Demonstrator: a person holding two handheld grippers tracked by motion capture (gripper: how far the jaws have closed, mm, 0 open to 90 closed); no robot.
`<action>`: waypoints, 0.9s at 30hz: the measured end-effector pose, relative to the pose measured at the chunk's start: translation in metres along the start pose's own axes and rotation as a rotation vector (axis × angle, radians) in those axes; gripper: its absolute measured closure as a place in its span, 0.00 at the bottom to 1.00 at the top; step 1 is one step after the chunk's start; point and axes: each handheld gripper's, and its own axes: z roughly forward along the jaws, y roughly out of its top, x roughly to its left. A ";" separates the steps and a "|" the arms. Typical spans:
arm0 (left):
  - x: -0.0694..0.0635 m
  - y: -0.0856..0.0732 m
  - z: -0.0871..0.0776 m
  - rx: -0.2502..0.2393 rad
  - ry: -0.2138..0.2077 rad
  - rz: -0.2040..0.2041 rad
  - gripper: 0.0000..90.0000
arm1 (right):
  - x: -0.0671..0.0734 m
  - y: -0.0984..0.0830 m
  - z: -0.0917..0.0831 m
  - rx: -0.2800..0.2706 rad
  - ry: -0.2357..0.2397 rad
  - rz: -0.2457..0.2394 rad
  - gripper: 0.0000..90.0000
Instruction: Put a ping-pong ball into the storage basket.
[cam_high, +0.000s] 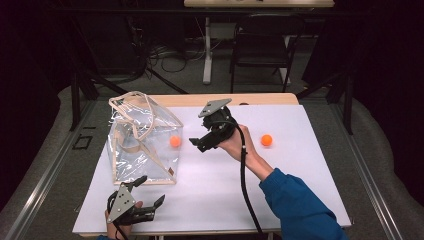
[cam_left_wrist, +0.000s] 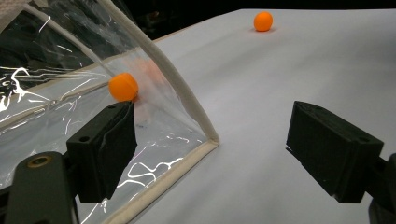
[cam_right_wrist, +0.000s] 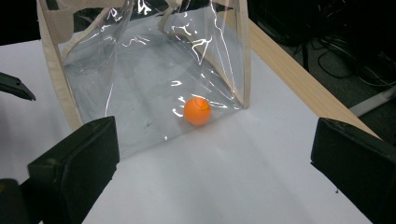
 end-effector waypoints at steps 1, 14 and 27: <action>0.000 0.000 0.000 -0.001 0.001 0.000 0.18 | -0.001 -0.002 -0.001 0.005 0.000 0.003 0.00; 0.000 0.000 0.000 -0.002 -0.003 0.002 0.18 | -0.011 -0.029 -0.014 0.023 -0.024 0.022 0.01; 0.001 -0.001 0.002 0.000 -0.007 0.000 0.18 | -0.021 -0.053 -0.028 0.032 -0.052 0.055 0.00</action>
